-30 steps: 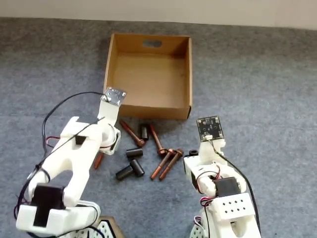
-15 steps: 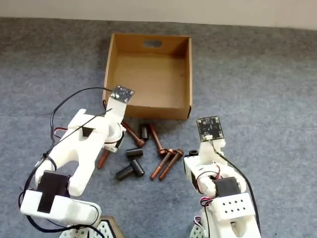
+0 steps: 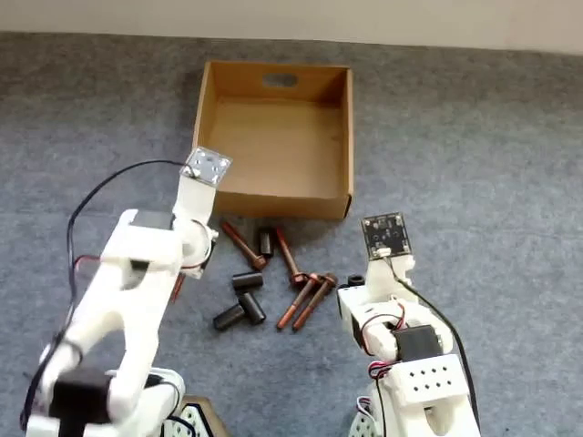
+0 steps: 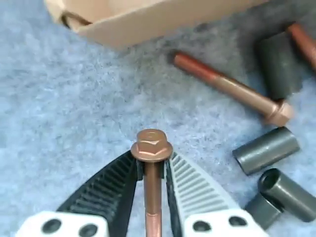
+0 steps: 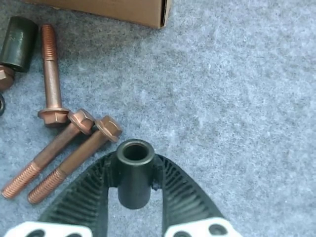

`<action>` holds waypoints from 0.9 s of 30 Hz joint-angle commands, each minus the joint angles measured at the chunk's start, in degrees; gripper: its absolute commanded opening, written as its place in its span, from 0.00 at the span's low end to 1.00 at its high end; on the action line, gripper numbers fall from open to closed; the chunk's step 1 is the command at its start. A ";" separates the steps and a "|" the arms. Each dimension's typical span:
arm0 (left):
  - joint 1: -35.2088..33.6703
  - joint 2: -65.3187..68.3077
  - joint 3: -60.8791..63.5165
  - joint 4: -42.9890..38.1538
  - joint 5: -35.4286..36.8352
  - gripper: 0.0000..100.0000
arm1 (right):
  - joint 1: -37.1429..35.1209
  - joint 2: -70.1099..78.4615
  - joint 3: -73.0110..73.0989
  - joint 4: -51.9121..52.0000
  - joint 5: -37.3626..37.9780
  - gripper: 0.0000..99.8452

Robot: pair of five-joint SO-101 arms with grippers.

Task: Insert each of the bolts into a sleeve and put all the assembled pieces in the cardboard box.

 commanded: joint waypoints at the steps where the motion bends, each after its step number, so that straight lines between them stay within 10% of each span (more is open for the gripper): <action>1: 0.48 -11.47 0.92 0.18 -0.35 0.01 | -0.40 -0.75 -6.55 -0.40 0.26 0.01; 9: 0.57 -33.45 0.66 -1.14 4.75 0.01 | -0.57 -0.75 -20.09 -4.18 0.26 0.01; 17: 2.33 -49.54 0.84 -24.53 22.77 0.01 | -0.66 -0.57 -20.97 -28.70 0.26 0.01; 27: 16.31 -50.51 1.01 -44.57 22.95 0.01 | -9.10 -0.40 -19.82 -35.38 0.26 0.01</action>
